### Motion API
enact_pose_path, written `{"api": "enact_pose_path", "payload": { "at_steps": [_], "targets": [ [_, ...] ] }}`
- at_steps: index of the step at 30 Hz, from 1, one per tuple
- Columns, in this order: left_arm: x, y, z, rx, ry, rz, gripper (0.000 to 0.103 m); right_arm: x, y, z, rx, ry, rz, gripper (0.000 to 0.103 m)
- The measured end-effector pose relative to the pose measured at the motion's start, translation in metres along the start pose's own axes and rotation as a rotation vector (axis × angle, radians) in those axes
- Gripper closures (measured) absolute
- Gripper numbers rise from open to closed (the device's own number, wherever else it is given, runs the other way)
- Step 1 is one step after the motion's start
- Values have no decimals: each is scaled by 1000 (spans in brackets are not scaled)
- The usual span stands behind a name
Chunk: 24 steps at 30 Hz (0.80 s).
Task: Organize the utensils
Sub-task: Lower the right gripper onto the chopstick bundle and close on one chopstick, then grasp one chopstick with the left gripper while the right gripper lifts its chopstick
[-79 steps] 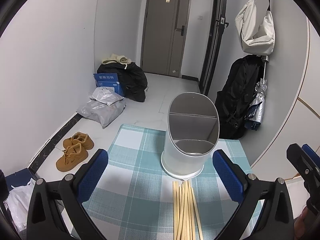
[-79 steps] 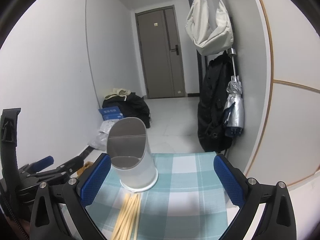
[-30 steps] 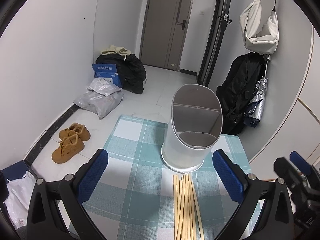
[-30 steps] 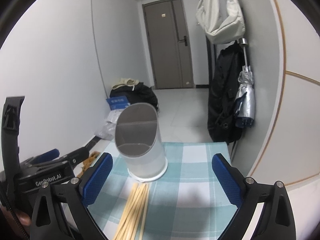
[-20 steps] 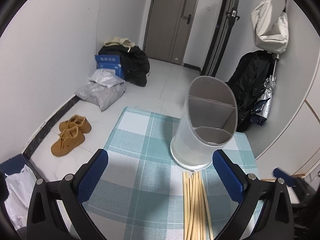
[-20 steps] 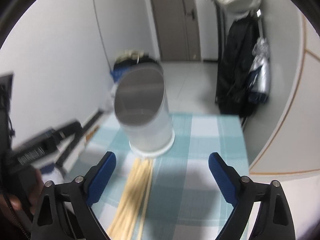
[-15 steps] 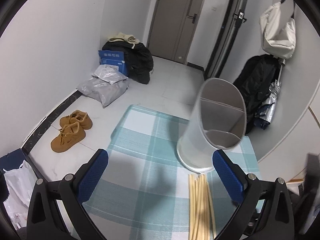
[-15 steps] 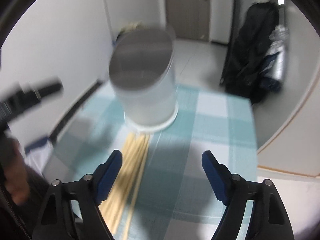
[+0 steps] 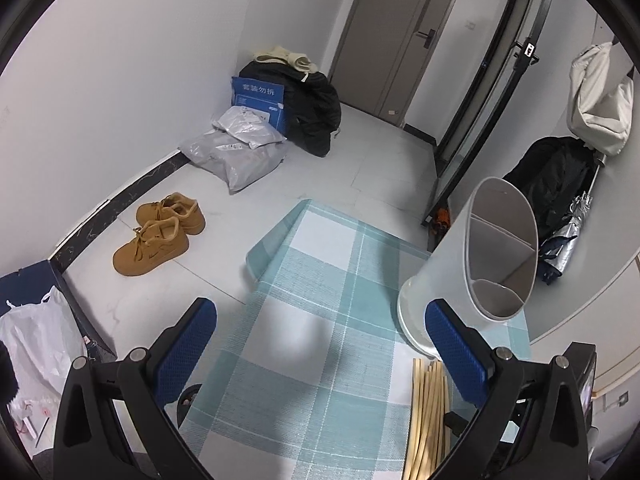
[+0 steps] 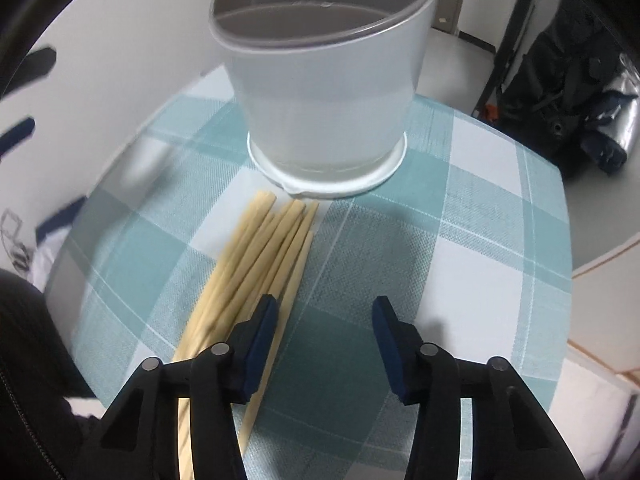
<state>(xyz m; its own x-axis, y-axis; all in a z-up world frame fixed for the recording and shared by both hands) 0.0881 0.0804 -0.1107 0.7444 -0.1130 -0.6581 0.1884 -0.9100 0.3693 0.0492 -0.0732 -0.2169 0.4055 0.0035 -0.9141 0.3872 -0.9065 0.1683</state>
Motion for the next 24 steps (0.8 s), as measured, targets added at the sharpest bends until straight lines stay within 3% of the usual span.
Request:
{"api": "enact_pose_path", "payload": {
  "at_steps": [4, 8, 12, 16, 24],
  "targets": [
    [0, -3, -1, -7, -7, -1, 1, -1, -7, 1, -46, -23, 33, 64],
    [1, -7, -1, -10, -10, -7, 1, -1, -11, -5, -52, 7, 41, 66],
    [3, -11, 1, -2, -20, -20, 1, -1, -9, -12, -15, 28, -16, 76],
    [14, -10, 12, 37, -85, -35, 2, -1, -5, -16, 15, 58, -18, 97],
    [40, 21, 53, 156, -265, 3, 2, -8, 16, -21, 158, 92, -141, 100]
  ]
}}
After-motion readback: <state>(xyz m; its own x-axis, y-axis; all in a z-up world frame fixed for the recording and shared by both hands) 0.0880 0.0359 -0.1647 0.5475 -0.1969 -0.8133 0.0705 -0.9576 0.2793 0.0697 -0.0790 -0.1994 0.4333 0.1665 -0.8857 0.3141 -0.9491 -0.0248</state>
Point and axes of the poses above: each gripper's, at about its wrist camera, not at the fingertips, and x roughly the way its jaws point, y to its right, z to its underside, the point moved 9 cm from there along x, roughly the way its jaws point, and after that the axes turned 7 degrees about z, right-handed, at the moved point
